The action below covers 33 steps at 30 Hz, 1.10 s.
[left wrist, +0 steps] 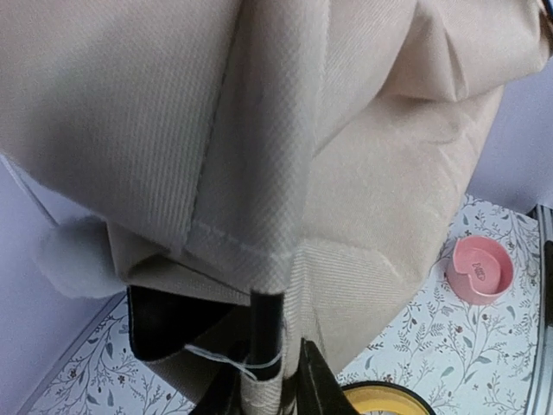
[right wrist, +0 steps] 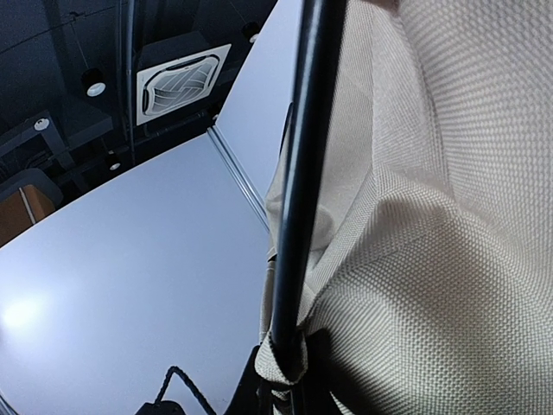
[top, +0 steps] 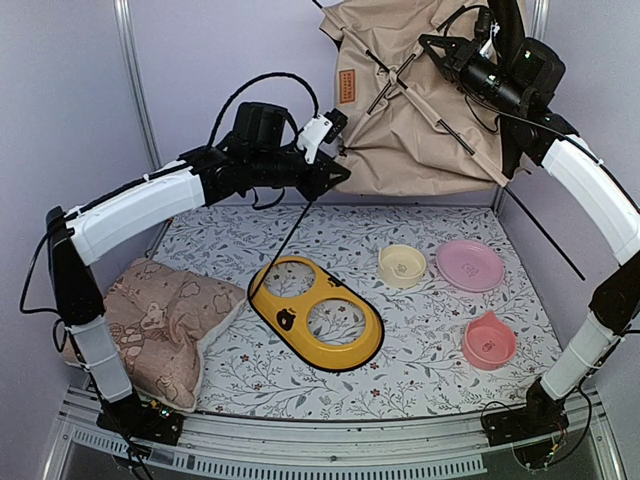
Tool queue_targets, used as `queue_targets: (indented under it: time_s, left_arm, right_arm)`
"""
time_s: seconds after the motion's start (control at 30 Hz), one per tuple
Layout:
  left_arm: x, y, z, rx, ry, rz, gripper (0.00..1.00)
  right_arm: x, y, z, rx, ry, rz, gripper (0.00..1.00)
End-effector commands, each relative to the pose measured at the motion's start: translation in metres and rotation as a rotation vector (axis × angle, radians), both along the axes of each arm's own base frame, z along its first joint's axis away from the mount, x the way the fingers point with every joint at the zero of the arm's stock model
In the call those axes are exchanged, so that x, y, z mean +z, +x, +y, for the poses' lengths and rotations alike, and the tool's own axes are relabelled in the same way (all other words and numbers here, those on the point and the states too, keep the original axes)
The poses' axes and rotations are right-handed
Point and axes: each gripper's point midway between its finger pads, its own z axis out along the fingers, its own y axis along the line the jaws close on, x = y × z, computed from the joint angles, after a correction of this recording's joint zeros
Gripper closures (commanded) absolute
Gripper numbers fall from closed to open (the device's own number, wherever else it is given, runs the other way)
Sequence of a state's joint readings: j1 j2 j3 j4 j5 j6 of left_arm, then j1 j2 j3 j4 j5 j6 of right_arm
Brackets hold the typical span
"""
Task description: Set up the pet tent
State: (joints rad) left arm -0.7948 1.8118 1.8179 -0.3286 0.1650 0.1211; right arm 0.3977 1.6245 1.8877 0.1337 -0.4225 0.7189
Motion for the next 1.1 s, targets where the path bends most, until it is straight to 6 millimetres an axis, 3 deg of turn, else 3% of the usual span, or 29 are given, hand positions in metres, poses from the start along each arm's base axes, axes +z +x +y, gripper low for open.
queue_targets:
  time_s: [0.0, 0.2, 0.33, 0.47, 0.67, 0.8, 0.93, 1.07]
  left_arm:
    - [-0.017, -0.003, 0.003, 0.011, 0.007, -0.001, 0.86]
    - [-0.036, -0.012, 0.016, 0.024, -0.010, 0.018, 0.92]
    - [-0.032, -0.016, 0.021, 0.033, -0.045, 0.018, 1.00]
    - [-0.003, -0.016, 0.031, 0.078, -0.119, -0.009, 1.00]
    - [0.055, -0.025, 0.051, 0.141, -0.318, -0.052, 1.00]
    - [0.080, -0.026, 0.063, 0.191, -0.431, -0.051, 1.00]
    - [0.083, -0.021, 0.070, 0.245, -0.492, -0.006, 1.00]
    - [0.072, -0.020, 0.073, 0.271, -0.519, 0.046, 1.00]
  right_arm:
    - [0.010, -0.004, 0.001, 0.008, -0.007, -0.039, 1.00]
    - [-0.001, 0.005, 0.004, 0.004, -0.028, -0.022, 1.00]
    - [-0.012, 0.011, 0.011, 0.023, -0.047, 0.000, 0.97]
    - [-0.021, 0.011, 0.018, 0.061, -0.072, 0.004, 0.83]
    - [-0.023, -0.006, 0.027, 0.104, -0.125, -0.057, 0.37]
    - [-0.019, -0.024, 0.036, 0.134, -0.158, -0.096, 0.17]
    - [-0.021, -0.044, 0.046, 0.162, -0.189, -0.117, 0.00]
    - [-0.031, -0.066, 0.051, 0.165, -0.215, -0.140, 0.01]
